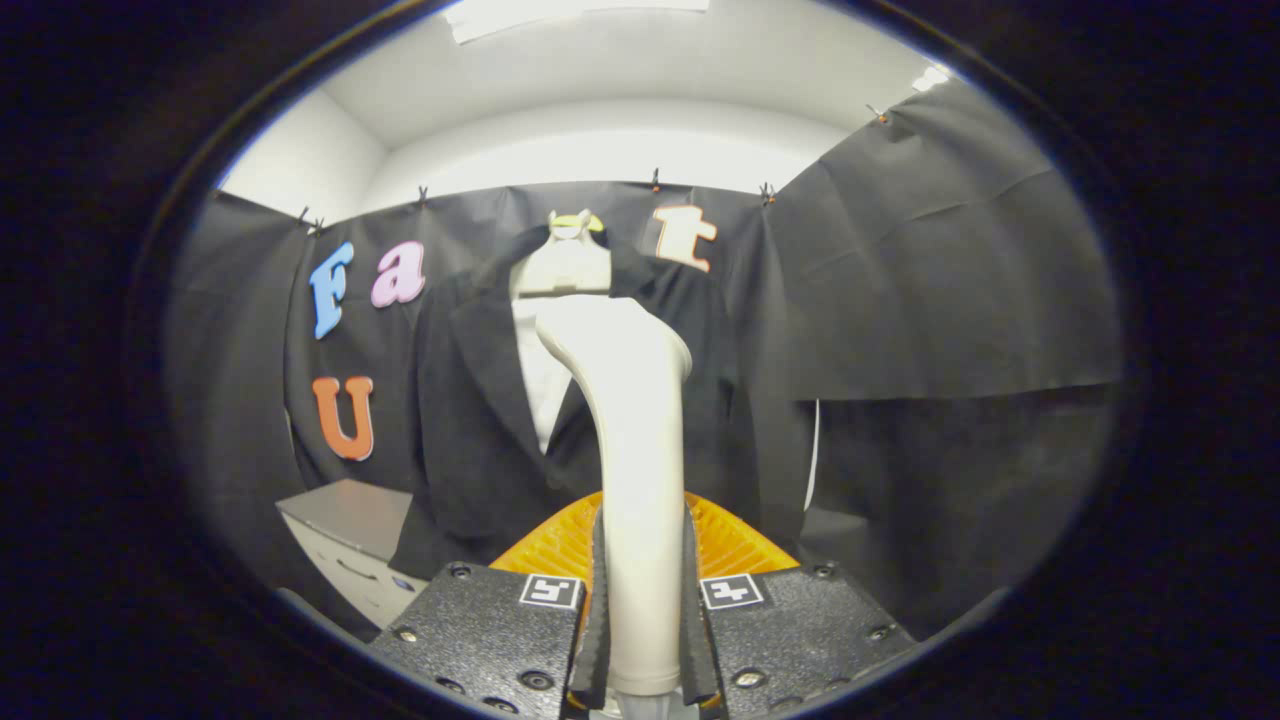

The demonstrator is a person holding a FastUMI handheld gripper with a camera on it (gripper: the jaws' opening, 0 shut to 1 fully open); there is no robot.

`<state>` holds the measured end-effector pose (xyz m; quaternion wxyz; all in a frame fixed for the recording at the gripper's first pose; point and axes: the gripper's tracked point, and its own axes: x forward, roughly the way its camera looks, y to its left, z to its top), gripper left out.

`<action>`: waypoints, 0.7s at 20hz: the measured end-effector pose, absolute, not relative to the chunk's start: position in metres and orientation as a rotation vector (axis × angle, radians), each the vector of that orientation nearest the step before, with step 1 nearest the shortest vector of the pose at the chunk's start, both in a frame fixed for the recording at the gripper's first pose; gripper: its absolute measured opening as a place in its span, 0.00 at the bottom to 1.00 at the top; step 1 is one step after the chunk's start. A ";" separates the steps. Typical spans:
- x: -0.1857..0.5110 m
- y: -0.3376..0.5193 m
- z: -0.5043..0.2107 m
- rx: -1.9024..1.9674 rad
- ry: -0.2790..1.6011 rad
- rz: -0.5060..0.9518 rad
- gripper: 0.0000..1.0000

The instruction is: Iron the clothes twice with a garment steamer, once on the left side and once on the right side.

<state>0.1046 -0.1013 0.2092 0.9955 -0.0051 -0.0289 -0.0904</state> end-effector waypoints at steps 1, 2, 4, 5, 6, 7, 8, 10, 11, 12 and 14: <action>0.115 -0.111 0.220 0.002 -0.074 -0.185 0.30; 0.126 -0.120 0.231 0.022 -0.088 -0.186 0.30; 0.144 -0.139 0.244 0.026 -0.112 -0.189 0.30; 0.153 -0.146 0.251 0.022 -0.125 -0.189 0.30; 0.161 -0.150 0.258 0.019 -0.138 -0.186 0.30; 0.170 -0.153 0.265 0.017 -0.152 -0.181 0.30; 0.176 -0.156 0.270 0.009 -0.162 -0.179 0.30; 0.191 -0.161 0.280 -0.007 -0.185 -0.177 0.30; 0.197 -0.160 0.283 -0.011 -0.196 -0.169 0.30; 0.202 -0.157 0.287 -0.017 -0.206 -0.161 0.30; 0.210 -0.156 0.292 -0.036 -0.222 -0.157 0.30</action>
